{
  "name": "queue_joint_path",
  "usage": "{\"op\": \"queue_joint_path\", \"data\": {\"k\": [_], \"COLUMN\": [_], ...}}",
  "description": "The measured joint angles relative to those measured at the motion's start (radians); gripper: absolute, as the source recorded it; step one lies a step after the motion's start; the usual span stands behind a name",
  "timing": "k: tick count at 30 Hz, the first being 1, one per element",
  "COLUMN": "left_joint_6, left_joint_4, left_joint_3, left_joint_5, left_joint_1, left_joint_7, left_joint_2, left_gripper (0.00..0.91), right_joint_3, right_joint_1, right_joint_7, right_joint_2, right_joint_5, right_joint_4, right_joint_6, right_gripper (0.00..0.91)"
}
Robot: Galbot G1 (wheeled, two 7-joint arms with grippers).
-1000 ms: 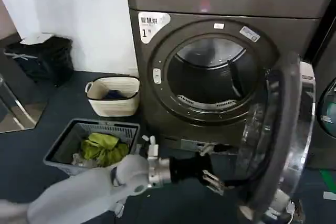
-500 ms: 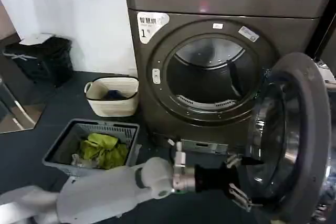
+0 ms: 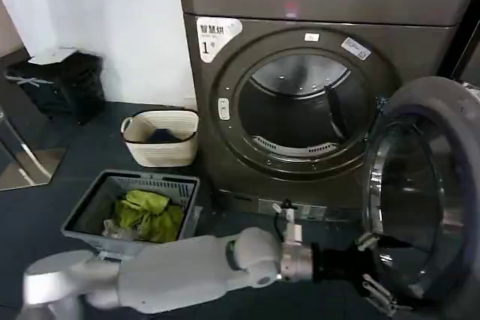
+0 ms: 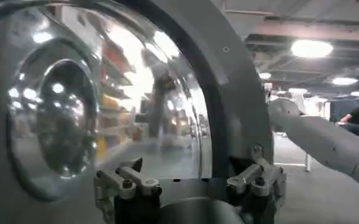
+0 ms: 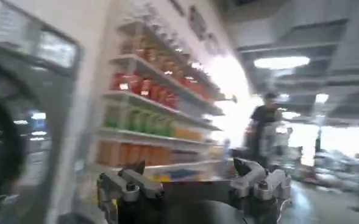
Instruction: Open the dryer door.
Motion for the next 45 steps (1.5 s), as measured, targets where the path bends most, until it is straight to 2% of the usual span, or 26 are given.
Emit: {"op": "queue_joint_path", "data": {"k": [5,10,23,36,45], "left_joint_6": [-0.008,-0.018,-0.078,-0.137,-0.143], "left_joint_4": [0.053,0.116,0.339,0.535,0.595], "left_joint_3": [0.036,0.064,0.077,0.063,0.066], "left_joint_5": [-0.007,-0.004,0.072,0.158,0.185], "left_joint_1": [-0.031,-0.045,-0.062,-0.070,-0.071], "left_joint_7": [-0.001,0.000,-0.005,-0.006,-0.006], "left_joint_2": [-0.078,-0.159,-0.368,-0.370,-0.369], "left_gripper": [0.907,0.907,0.907,0.907,0.907], "right_joint_3": [0.069,0.133,0.218,0.278,0.309], "right_joint_1": [-0.021,-0.035,-0.050,-0.081,-0.088], "right_joint_7": [0.021,0.024,0.024,0.016,0.013], "right_joint_2": [-0.006,-0.002,-0.009,-0.028,-0.029], "right_joint_5": [-0.049,-0.106,-0.101,-0.070,-0.073], "right_joint_4": [-0.006,-0.012,-0.010,-0.011,-0.012], "right_joint_6": [-0.047,-0.053,-0.058,-0.059,-0.066], "right_gripper": [0.907,0.907,0.907,0.907,0.907]}}
